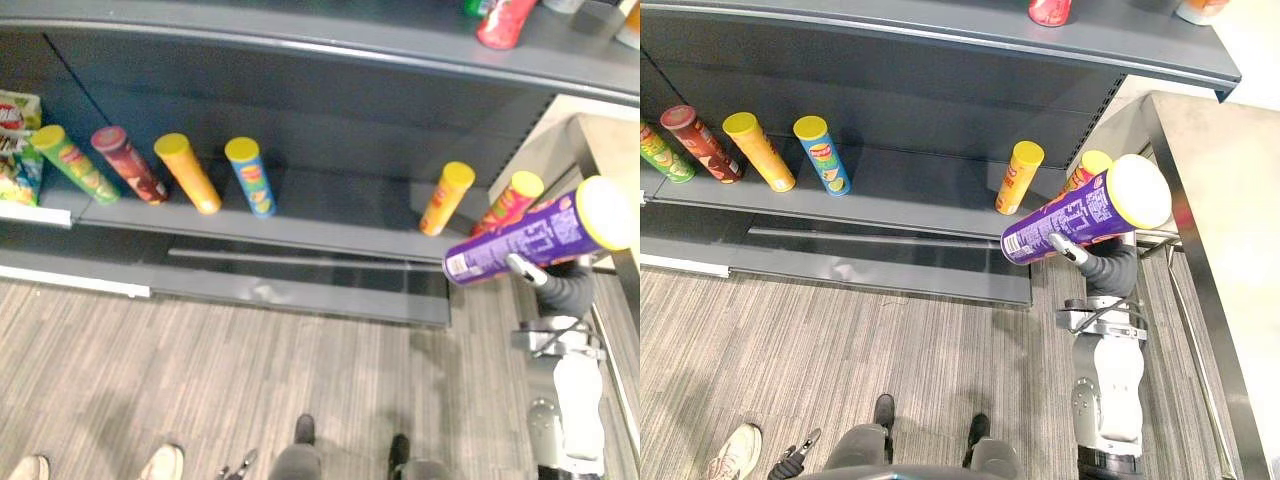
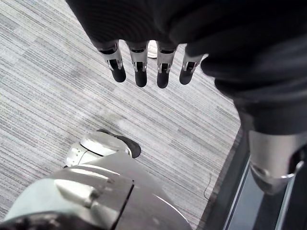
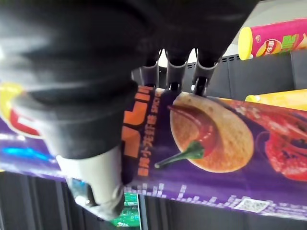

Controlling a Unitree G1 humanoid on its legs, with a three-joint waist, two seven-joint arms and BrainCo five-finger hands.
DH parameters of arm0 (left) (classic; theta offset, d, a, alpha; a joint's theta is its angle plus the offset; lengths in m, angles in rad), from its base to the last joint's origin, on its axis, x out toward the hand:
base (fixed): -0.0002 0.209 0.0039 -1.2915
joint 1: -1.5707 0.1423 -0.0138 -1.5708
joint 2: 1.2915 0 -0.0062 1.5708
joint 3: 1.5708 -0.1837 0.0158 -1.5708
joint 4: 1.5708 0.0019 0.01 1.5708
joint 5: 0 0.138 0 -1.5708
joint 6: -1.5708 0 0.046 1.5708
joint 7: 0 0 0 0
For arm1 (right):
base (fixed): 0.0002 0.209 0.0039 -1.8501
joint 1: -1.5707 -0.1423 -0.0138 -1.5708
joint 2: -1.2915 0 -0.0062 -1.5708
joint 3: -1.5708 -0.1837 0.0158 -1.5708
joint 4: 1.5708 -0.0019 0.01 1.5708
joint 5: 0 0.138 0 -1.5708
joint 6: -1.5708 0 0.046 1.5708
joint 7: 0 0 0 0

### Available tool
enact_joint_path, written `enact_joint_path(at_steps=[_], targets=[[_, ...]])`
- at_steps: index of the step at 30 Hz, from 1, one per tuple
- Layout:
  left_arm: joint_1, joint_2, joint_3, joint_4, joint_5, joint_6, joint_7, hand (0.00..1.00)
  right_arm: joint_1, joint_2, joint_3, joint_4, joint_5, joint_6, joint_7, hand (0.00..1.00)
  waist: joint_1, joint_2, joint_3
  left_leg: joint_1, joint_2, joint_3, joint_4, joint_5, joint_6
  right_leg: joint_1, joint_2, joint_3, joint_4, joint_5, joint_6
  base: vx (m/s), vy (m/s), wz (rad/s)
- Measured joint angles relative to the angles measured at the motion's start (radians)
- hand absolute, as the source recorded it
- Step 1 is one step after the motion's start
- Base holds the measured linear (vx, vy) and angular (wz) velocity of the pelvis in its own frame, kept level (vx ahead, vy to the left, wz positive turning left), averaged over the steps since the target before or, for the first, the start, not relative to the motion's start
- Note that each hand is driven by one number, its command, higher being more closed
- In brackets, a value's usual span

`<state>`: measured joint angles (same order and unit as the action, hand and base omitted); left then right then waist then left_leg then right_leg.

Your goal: Put the gum and the chips on the shelf.

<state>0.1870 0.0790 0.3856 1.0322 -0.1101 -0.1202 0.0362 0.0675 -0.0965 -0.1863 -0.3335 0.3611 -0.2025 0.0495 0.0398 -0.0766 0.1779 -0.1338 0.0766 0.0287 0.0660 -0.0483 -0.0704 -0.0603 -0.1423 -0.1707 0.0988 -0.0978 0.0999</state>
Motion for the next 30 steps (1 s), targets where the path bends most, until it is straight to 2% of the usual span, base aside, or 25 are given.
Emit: enact_joint_path(at_steps=[6, 11, 12, 13, 16, 18, 19, 21, 22, 24, 25, 26, 27, 28, 29, 30], targets=[[0.003, 0.003, -0.031, 0.001, 0.006, 0.0, 0.0, 0.0, 0.025, 0.0, 0.024, 0.04, -0.001, 0.002, 0.004, 1.0, -0.008, 0.003, -0.045, 0.032, -0.005, 0.009, -0.042, 0.019, 0.001, 0.015, -0.004, 0.006, -0.014, 0.005, 0.006, 0.0, 0.002, -0.03], [0.002, 0.006, -0.046, 0.002, 0.007, 0.0, 0.0, 0.0, 0.04, 0.0, 0.076, 0.099, -0.008, 0.008, 0.004, 1.0, -0.013, 0.01, -0.044, 0.031, -0.004, -0.018, -0.021, 0.022, -0.003, 0.011, -0.005, -0.013, 0.046, -0.018, 0.0, -0.05, -0.013, 0.14], [0.001, 0.007, -0.049, 0.003, 0.006, 0.0, 0.0, 0.0, 0.042, 0.0, 0.089, 0.114, -0.008, 0.015, 0.004, 1.0, -0.014, 0.012, -0.043, 0.021, -0.011, -0.034, 0.014, 0.01, -0.003, 0.012, -0.011, -0.023, 0.076, -0.046, 0.001, -0.09, -0.037, 0.48], [-0.003, 0.007, -0.069, 0.002, 0.006, 0.0, 0.0, 0.0, 0.046, -0.001, 0.094, 0.115, -0.008, 0.019, 0.004, 1.0, -0.016, 0.026, -0.034, -0.014, -0.013, -0.054, 0.101, -0.029, -0.002, 0.014, -0.016, -0.047, 0.118, -0.076, 0.001, -0.09, -0.035, 0.51], [-0.005, 0.002, -0.09, 0.001, -0.025, 0.0, -0.006, 0.0, 0.048, -0.004, 0.097, 0.115, -0.008, 0.019, -0.001, 1.0, -0.01, 0.057, -0.01, -0.07, -0.009, -0.093, 0.26, -0.09, -0.007, 0.016, -0.022, -0.077, 0.199, -0.136, -0.005, -0.11, 0.01, 0.44], [-0.005, 0.009, -0.109, 0.001, -0.081, 0.0, -0.011, 0.0, 0.05, -0.004, 0.093, 0.115, -0.008, 0.019, -0.013, 1.0, -0.01, 0.057, -0.003, -0.094, -0.012, -0.095, 0.281, -0.095, -0.007, 0.013, -0.039, -0.106, 0.251, -0.17, -0.014, -0.12, -0.003, 0.52], [-0.01, 0.01, -0.113, 0.0, -0.084, 0.0, -0.013, 0.0, 0.049, -0.004, 0.082, 0.114, -0.009, 0.02, -0.019, 1.0, -0.007, 0.04, 0.006, -0.096, 0.004, -0.053, 0.282, -0.108, 0.006, 0.016, -0.055, -0.115, 0.257, -0.175, -0.015, -0.1, 0.027, 0.37], [-0.006, 0.01, -0.112, 0.0, -0.084, 0.0, -0.017, 0.0, 0.043, -0.004, 0.064, 0.114, -0.009, 0.019, -0.024, 1.0, -0.011, 0.039, 0.006, -0.127, 0.033, -0.024, 0.315, -0.11, 0.02, 0.013, -0.073, -0.122, 0.258, -0.176, -0.013, -0.04, 0.072, 0.23], [-0.004, 0.012, -0.112, -0.002, -0.084, 0.0, -0.019, 0.0, 0.04, -0.004, 0.042, 0.114, -0.009, 0.018, -0.034, 1.0, -0.011, 0.034, 0.009, -0.154, 0.052, -0.033, 0.33, -0.106, 0.021, 0.01, -0.097, -0.12, 0.26, -0.178, -0.009, 0.03, 0.163, 0.11], [0.005, 0.012, -0.112, -0.009, -0.084, 0.0, -0.021, 0.0, 0.038, -0.006, 0.018, 0.114, -0.009, 0.018, -0.052, 1.0, -0.012, 0.034, 0.009, -0.181, 0.077, -0.077, 0.311, -0.092, 0.0, 0.009, -0.129, -0.106, 0.259, -0.183, 0.007, 0.07, 0.253, -0.03], [0.02, 0.012, -0.112, -0.016, -0.084, -0.001, -0.021, 0.0, 0.034, -0.007, 0.007, 0.113, -0.009, 0.018, -0.056, 1.0, -0.011, 0.039, 0.006, -0.181, 0.098, -0.096, 0.282, -0.084, -0.013, 0.012, -0.145, -0.089, 0.254, -0.184, 0.038, 0.11, 0.293, -0.2], [0.027, 0.011, -0.112, -0.016, -0.084, -0.001, -0.022, 0.0, 0.032, -0.008, 0.001, 0.113, -0.009, 0.018, -0.057, 1.0, -0.01, 0.046, 0.002, -0.181, 0.115, -0.098, 0.267, -0.079, -0.026, 0.013, -0.148, -0.079, 0.251, -0.182, 0.055, 0.17, 0.422, -0.27], [0.035, 0.02, -0.112, -0.016, -0.084, 0.0, -0.02, 0.0, 0.025, -0.002, -0.005, 0.115, -0.01, 0.018, -0.064, 1.0, -0.009, 0.045, -0.002, -0.181, 0.112, -0.059, 0.296, -0.048, -0.105, 0.016, -0.177, -0.057, 0.239, -0.177, 0.089, 0.22, 0.427, -0.28], [0.032, 0.037, -0.113, -0.018, -0.08, -0.003, -0.017, 0.0, 0.023, 0.0, 0.0, 0.112, -0.013, 0.021, -0.066, 1.0, -0.009, 0.01, -0.013, -0.215, 0.077, -0.036, 0.354, -0.094, -0.077, 0.024, -0.197, -0.035, 0.179, -0.157, 0.094, 0.23, 0.404, -0.18], [0.023, 0.044, -0.113, -0.018, -0.078, -0.003, -0.014, 0.0, 0.019, -0.001, -0.001, 0.104, -0.015, 0.021, -0.062, 1.0, -0.01, 0.007, -0.016, -0.244, 0.07, -0.035, 0.401, -0.12, -0.071, 0.036, -0.198, -0.034, 0.137, -0.118, 0.093, 0.31, 0.465, -0.23], [0.002, 0.053, -0.112, -0.016, -0.064, -0.002, -0.006, 0.0, -0.001, 0.0, -0.001, 0.095, -0.041, 0.021, -0.062, 1.0, -0.006, -0.002, -0.018, -0.284, 0.061, -0.019, 0.482, -0.169, -0.052, 0.048, -0.209, -0.024, 0.082, -0.043, 0.134, 0.26, 0.405, -0.25]])
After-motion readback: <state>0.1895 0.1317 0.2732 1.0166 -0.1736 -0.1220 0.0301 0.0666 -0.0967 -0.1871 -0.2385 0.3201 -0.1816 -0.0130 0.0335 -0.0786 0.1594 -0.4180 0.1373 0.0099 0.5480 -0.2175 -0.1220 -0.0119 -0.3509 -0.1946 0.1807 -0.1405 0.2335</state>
